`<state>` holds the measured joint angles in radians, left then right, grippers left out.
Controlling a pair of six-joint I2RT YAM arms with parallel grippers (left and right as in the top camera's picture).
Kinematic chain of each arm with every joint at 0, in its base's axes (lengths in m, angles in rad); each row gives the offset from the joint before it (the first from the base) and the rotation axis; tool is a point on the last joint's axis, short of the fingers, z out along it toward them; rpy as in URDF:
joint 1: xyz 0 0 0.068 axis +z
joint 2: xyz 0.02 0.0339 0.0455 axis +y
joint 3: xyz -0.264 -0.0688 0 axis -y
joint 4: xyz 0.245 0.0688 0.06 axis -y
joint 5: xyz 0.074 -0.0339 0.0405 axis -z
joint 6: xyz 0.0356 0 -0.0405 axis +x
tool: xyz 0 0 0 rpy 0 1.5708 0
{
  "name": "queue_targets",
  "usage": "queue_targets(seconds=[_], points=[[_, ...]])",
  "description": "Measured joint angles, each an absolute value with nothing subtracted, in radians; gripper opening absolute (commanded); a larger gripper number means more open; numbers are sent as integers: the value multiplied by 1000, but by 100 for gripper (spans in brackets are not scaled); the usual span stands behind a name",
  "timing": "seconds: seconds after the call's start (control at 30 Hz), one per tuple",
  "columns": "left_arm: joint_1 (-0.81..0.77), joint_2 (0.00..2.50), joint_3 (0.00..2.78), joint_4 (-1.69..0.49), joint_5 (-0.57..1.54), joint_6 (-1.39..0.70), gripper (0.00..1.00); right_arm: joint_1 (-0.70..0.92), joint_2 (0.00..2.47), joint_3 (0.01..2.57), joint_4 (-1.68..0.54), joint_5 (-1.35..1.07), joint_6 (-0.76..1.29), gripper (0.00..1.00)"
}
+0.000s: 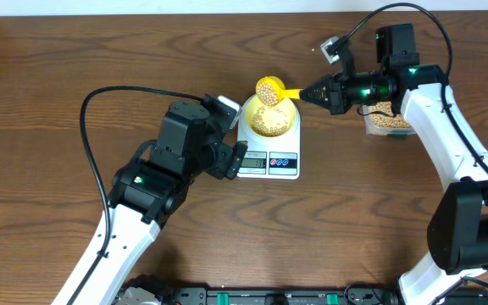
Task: Scoop item into bowl and weigh 50g on scale
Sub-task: 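Carry the filled yellow scoop with the right gripper over the yellow bowl, then tilt the scoop with the right gripper to pour beans into the bowl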
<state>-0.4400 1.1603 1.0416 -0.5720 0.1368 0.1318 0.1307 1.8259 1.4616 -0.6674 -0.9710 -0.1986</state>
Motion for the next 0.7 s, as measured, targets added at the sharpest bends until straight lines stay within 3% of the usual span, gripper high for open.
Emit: queue_targets(seconds=[0.7], points=[[-440,1160,1042,-572,137,132,87,132,1826,1462,-673,-855,-310,1]])
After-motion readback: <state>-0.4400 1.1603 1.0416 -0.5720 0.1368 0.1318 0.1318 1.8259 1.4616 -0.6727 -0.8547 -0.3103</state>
